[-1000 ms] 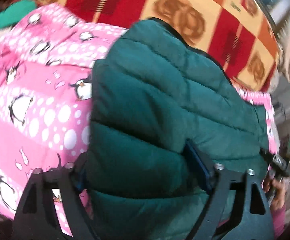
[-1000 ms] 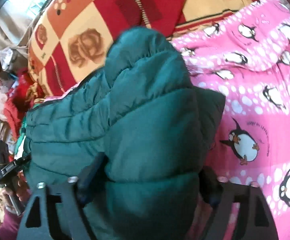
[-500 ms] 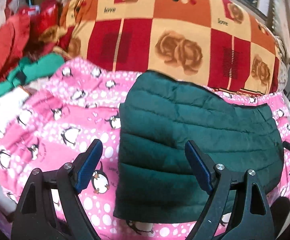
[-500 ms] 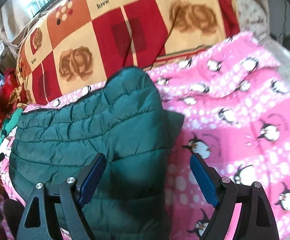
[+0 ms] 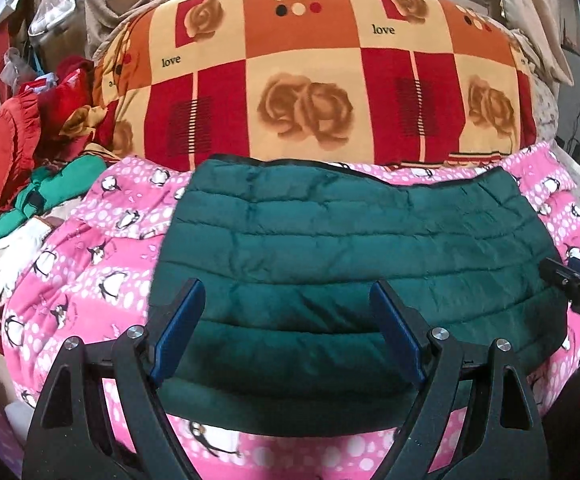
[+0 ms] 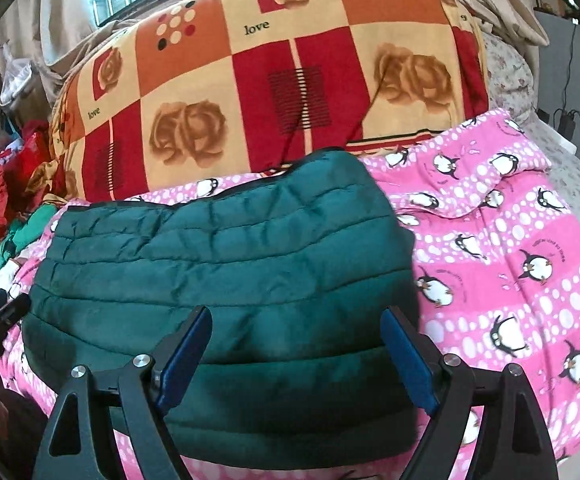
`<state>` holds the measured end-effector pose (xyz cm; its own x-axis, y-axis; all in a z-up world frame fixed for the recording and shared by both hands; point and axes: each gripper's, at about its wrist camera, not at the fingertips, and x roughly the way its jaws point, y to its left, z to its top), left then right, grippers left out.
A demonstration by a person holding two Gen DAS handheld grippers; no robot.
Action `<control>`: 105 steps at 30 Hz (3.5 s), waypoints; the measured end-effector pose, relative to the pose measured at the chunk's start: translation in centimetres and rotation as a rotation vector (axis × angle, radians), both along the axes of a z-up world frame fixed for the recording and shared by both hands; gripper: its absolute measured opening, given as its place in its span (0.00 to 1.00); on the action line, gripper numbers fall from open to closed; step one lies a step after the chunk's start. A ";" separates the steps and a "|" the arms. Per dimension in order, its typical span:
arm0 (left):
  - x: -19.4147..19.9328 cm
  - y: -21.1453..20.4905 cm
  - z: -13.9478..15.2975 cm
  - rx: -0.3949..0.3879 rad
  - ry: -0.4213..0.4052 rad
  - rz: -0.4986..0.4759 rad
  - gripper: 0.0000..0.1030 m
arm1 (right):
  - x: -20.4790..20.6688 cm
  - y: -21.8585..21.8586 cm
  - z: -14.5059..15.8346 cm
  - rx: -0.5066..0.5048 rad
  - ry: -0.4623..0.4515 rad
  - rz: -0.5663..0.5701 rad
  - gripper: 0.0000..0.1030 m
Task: Fold large clothes
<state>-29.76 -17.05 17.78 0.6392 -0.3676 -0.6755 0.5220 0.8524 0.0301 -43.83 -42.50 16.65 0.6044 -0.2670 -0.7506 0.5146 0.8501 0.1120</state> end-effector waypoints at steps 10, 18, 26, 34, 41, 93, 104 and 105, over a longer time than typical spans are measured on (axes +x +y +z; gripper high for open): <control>-0.6 -0.5 -1.2 0.002 -0.007 0.041 0.82 | 1.3 3.8 -0.8 -0.026 0.015 0.026 0.82; -0.8 0.1 -1.3 0.001 -0.017 0.072 0.82 | 1.6 5.1 -1.1 -0.054 0.030 0.032 0.82; -1.0 0.4 -1.5 -0.009 -0.007 0.076 0.82 | 1.8 5.6 -1.2 -0.064 0.037 0.033 0.82; -1.1 0.3 -1.6 -0.017 0.005 0.073 0.82 | 1.9 6.0 -1.2 -0.078 0.046 0.033 0.82; -0.9 0.4 -1.7 -0.025 0.017 0.076 0.82 | 2.0 6.1 -1.1 -0.082 0.044 0.035 0.82; -0.4 0.3 -2.6 -0.024 0.041 0.077 0.82 | 2.9 5.8 -2.3 -0.030 0.065 0.041 0.82; -0.2 0.1 -2.7 -0.020 0.051 0.073 0.82 | 3.1 5.8 -2.3 -0.029 0.066 0.041 0.82; -0.2 0.1 -2.7 -0.020 0.051 0.072 0.82 | 3.0 5.8 -2.3 -0.029 0.066 0.041 0.82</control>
